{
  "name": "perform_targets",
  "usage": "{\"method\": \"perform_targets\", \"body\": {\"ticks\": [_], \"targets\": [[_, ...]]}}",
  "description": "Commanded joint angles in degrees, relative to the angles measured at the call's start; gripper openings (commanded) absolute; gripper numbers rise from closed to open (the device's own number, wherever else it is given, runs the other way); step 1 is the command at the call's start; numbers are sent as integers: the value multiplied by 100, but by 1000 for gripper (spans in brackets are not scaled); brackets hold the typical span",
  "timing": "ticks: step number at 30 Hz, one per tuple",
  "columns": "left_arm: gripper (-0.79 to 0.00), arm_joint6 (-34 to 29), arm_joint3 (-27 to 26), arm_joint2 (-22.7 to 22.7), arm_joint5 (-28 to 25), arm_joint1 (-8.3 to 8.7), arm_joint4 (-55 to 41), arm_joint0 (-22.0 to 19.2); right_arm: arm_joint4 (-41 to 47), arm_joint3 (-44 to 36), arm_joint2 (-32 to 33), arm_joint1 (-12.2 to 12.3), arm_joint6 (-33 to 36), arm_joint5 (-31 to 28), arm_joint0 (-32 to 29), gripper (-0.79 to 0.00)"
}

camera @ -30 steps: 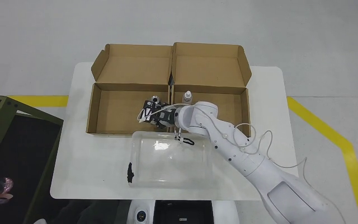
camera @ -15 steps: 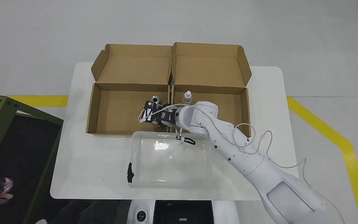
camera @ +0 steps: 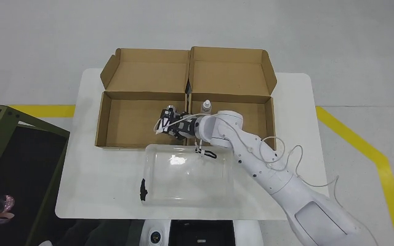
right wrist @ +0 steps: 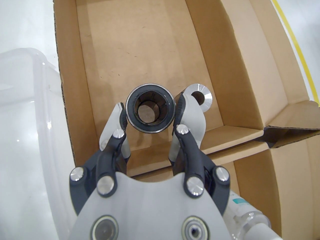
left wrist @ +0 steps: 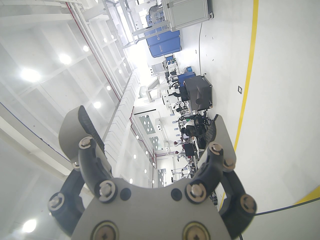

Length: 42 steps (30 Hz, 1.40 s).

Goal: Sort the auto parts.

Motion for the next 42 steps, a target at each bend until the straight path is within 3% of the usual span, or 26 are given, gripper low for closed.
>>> {"method": "perform_targets", "body": {"ticks": [1, 13, 27, 33, 42], "targets": [[0, 0, 0, 0, 0, 0, 0, 0, -5, -69, 22, 2, -16, -9, -11, -416], [0, 0, 0, 0, 0, 0, 0, 0, -59, -1479, 599, 196, -4, -213, -481, -403], [0, 0, 0, 0, 0, 0, 0, 0, -438, -3604, 1861, 638, -35, -708, -2047, -388], [0, 0, 0, 0, 0, 0, 0, 0, -467, -4213, 2465, 803, -433, -963, -2807, -345], [0, 0, 0, 0, 0, 0, 0, 0, -688, -4721, 3570, 1030, -1649, -1313, -3947, -308]]}}
